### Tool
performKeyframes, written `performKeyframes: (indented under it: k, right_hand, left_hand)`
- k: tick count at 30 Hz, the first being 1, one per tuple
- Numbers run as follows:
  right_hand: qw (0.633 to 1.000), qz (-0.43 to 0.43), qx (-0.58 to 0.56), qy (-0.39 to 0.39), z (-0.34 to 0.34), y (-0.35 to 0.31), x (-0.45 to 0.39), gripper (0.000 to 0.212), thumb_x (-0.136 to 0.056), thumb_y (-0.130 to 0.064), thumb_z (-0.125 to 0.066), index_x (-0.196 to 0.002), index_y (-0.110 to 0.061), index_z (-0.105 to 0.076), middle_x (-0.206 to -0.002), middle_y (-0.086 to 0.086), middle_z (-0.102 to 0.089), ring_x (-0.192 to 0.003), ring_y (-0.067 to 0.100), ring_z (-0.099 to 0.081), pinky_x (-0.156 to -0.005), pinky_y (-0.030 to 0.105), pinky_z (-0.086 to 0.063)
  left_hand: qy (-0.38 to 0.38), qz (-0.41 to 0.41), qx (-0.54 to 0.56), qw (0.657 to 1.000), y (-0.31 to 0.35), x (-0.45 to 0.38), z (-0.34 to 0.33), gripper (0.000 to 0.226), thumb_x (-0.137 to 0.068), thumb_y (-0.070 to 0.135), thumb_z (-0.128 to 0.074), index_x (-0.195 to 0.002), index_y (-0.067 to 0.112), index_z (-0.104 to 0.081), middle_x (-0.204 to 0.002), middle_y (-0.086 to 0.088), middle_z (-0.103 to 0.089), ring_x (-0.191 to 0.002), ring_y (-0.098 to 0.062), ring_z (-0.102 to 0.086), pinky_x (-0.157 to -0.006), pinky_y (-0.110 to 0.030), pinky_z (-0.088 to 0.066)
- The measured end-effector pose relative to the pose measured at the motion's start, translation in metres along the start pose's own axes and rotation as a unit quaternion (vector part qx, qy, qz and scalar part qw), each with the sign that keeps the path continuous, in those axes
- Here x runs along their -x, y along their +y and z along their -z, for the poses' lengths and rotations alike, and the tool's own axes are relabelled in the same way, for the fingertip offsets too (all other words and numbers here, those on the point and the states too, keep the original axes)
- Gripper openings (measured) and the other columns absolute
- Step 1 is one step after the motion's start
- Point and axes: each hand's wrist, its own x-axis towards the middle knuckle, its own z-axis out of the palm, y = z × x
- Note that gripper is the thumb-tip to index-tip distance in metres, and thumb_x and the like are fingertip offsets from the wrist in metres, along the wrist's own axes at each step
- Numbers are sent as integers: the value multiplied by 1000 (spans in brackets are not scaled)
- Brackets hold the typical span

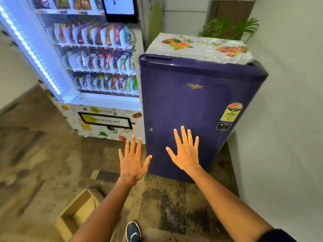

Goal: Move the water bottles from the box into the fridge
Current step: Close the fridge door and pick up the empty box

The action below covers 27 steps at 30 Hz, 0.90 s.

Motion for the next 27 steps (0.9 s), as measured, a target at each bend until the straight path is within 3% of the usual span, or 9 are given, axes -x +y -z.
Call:
performKeyframes:
  k: [4, 10, 17, 27]
  right_hand:
    - [998, 55, -17, -39, -19, -33, 26, 84, -92, -70, -29, -158, -25, -2, -166, 9, 2, -151, 35, -3, -116, 65, -15]
    - [982, 156, -36, -101, -32, -114, 51, 83, -93, -71, -24, -157, -29, 9, -164, 5, 17, -151, 31, 11, -119, 62, 0]
    - [959, 252, -37, -127, -51, -224, 67, 84, -92, -71, -27, -157, -29, 4, -165, 7, 12, -152, 33, 6, -118, 61, 0]
    - [936, 290, 3, -199, -105, -382, 66, 84, -93, -70, -24, -154, -31, 16, -162, 6, 23, -151, 33, 12, -118, 61, 3]
  left_hand:
    - [-20, 55, -18, 998, -25, 50, -6, 86, -86, 73, -9, -156, 24, 6, -161, -3, 20, -150, -27, 11, -118, -59, -8]
    - [-24, 148, -24, 988, -80, 108, -5, 87, -85, 73, -7, -156, 25, 5, -161, -2, 18, -151, -28, 7, -118, -58, -9]
    - [-26, 238, -15, 971, -169, 144, 1, 89, -82, 73, -2, -156, 24, 5, -162, -3, 18, -151, -28, 8, -118, -58, -8]
    - [-65, 333, 7, 941, -342, 195, 3, 92, -78, 74, 3, -153, 23, 10, -161, -5, 19, -150, -29, 10, -118, -58, -7]
